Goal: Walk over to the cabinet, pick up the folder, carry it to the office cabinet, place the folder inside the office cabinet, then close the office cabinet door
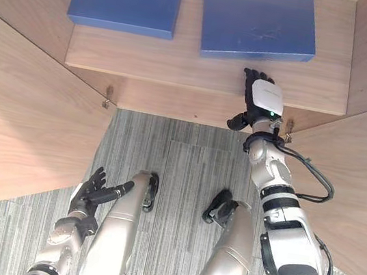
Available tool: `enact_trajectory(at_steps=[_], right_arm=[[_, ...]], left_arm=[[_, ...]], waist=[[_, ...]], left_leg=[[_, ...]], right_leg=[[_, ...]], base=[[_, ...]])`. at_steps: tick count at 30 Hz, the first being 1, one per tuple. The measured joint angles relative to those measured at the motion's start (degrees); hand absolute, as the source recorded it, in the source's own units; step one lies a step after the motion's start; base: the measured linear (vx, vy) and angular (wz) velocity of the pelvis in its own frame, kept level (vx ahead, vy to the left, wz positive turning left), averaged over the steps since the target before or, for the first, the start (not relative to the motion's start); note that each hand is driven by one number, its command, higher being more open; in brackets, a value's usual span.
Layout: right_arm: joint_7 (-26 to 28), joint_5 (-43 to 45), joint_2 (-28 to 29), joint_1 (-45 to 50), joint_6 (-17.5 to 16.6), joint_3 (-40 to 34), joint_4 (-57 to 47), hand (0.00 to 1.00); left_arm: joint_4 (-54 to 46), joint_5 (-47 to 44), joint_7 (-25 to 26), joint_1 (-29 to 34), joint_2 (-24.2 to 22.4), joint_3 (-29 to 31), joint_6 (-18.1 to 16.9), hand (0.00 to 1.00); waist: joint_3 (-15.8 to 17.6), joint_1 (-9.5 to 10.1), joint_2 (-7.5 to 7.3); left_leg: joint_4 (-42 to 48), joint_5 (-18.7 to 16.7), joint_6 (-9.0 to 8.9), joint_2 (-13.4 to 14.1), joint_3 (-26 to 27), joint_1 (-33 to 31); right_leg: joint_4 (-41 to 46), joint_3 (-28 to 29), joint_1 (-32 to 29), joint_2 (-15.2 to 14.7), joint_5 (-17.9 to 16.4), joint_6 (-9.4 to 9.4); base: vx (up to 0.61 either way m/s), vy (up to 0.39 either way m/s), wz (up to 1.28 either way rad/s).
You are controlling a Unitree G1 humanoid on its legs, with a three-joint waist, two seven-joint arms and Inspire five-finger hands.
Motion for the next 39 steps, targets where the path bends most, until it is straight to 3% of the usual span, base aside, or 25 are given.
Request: enact_trajectory(at_steps=[13, 27, 32, 34, 39], right_arm=[[2.9, 4.8, 1.4, -11.3, 2.1, 7.1, 4.2, 1.00], [3.7, 16.0, 4.9, -17.8, 2.7, 7.4, 10.2, 1.00], [3.8, 16.0, 5.4, -18.0, 2.7, 7.1, 10.5, 1.00], [4.0, 16.0, 6.2, -18.3, 2.6, 7.0, 11.4, 1.00], [6.5, 15.7, 6.8, -18.3, 2.4, 7.1, 13.9, 1.00]], left_arm=[[-0.6, -0.8, 0.4, -0.1, 0.7, 0.5, 0.0, 1.00], [-0.6, -1.0, 0.2, -0.2, 0.6, 0.8, 0.1, 1.00], [-0.6, -1.0, 0.2, -0.3, 0.4, 1.0, 0.5, 1.00], [-0.6, -1.0, 0.4, -0.3, 0.3, 1.1, 0.7, 1.00], [0.2, -0.9, 0.6, -0.1, -0.2, 0.9, 2.4, 1.00]], waist=[[0.7, -0.20, 0.86], [0.8, 0.00, 1.09], [0.7, 0.19, 1.19], [0.7, 0.35, 1.24], [0.7, 0.77, 1.23]], left_leg=[[0.4, -0.1, -0.17, 0.5, -0.1, -1.3], [0.4, 0.4, -1.57, 0.8, -1.5, -1.6], [0.1, 0.7, -2.00, 1.2, -1.8, -1.4], [-1.1, 1.0, -2.23, 1.7, -1.7, -0.6], [-6.6, 2.7, -2.62, 2.3, -1.2, 4.2]], right_leg=[[0.4, 0.1, -1.5, 0.4, 0.0, -0.41], [1.4, -1.1, -1.4, 0.7, -0.9, -0.93], [1.4, -1.4, -1.4, 1.1, -1.1, -1.26], [-0.1, -1.7, -0.5, 2.0, -0.4, -2.24], [-5.5, -2.8, 4.3, 3.4, 1.2, -2.47]], base=[[0.00, 0.018, -0.01], [-0.01, 0.000, 0.01], [0.00, 0.000, -0.01], [0.00, 0.016, -0.08], [0.03, 0.012, -0.02]])
